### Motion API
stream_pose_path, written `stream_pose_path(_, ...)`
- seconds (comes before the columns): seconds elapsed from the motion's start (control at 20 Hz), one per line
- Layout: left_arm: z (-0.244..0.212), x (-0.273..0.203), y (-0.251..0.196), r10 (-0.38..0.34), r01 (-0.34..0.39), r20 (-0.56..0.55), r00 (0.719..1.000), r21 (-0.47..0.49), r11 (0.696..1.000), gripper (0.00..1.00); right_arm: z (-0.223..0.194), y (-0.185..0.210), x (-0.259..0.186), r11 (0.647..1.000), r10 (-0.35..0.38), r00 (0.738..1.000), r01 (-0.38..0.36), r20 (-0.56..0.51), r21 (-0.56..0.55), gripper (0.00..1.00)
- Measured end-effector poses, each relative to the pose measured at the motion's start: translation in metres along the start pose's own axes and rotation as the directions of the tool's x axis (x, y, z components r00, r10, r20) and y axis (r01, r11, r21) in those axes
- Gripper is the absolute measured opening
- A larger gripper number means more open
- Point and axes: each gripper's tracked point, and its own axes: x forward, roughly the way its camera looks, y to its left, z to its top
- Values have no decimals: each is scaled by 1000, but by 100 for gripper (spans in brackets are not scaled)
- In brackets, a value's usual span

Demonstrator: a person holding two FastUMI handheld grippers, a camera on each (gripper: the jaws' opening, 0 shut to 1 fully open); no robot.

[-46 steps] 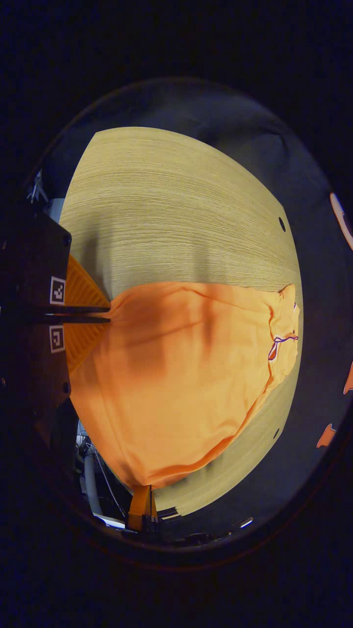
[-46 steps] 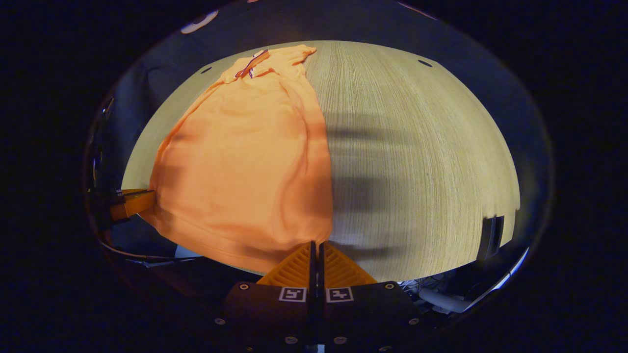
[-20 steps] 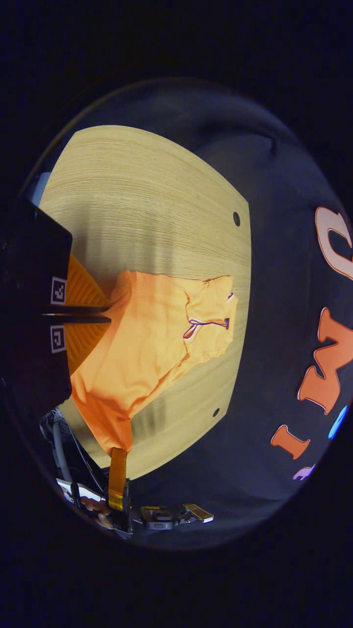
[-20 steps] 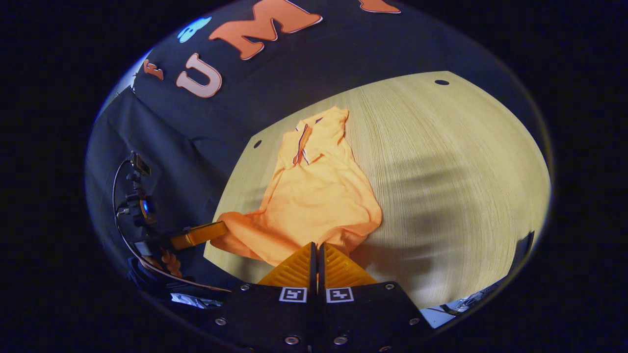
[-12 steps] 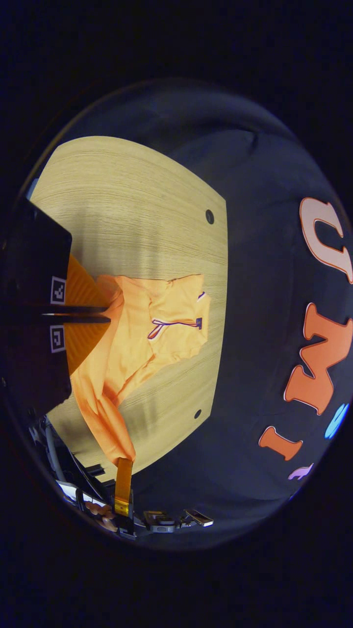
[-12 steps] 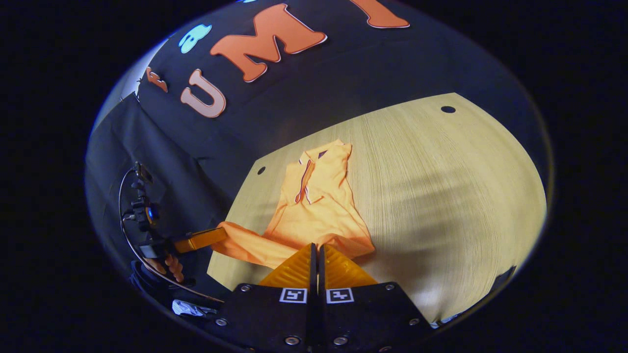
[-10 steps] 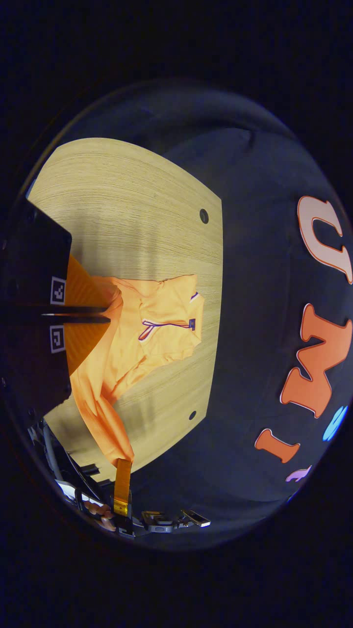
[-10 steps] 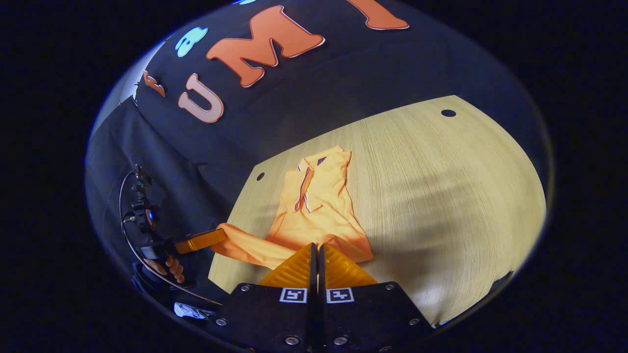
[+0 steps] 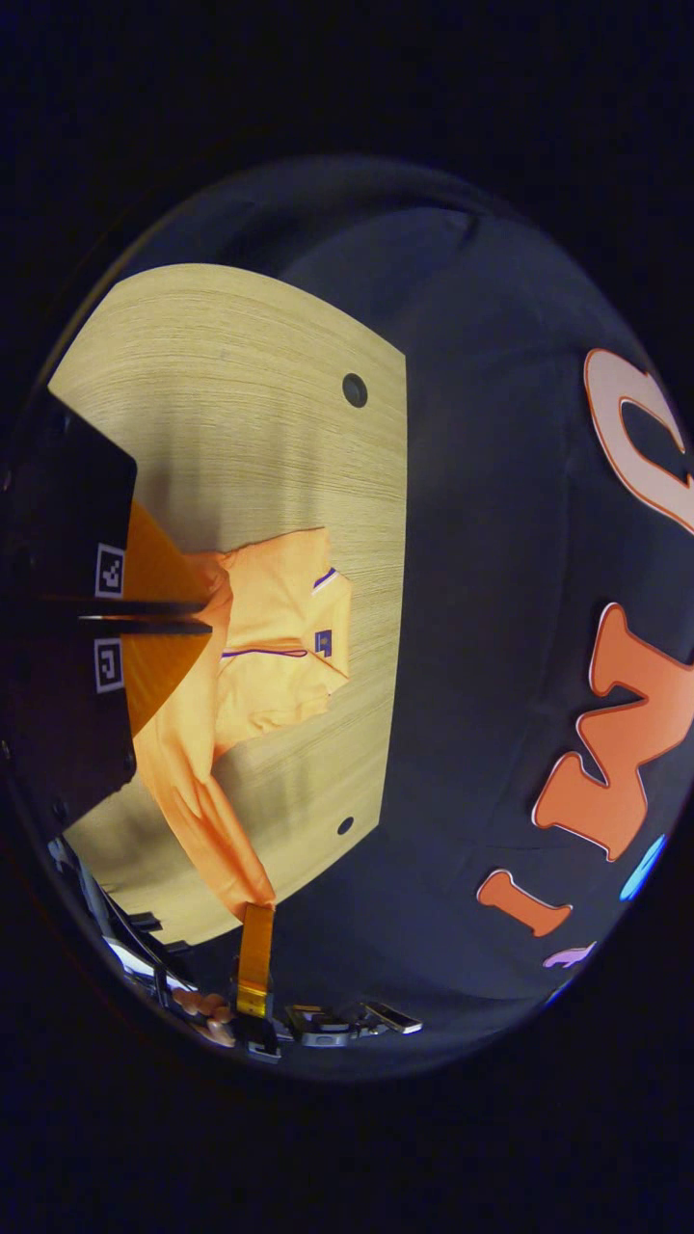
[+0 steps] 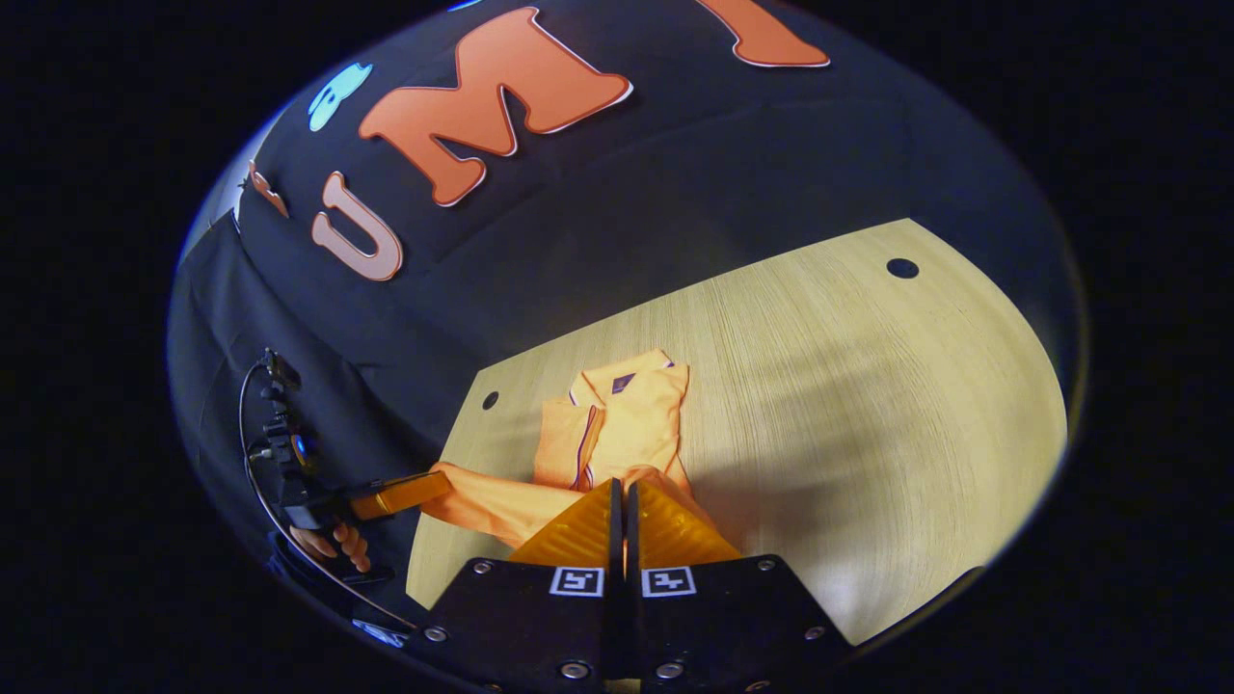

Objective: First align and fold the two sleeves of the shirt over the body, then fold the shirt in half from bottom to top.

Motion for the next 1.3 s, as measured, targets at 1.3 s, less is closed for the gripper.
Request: stream_pose_path(1.3, 50, 201, 149, 51, -128, -186, 981, -426, 896, 13, 80, -93, 215, 946, -304, 941, 317, -150, 74, 1)
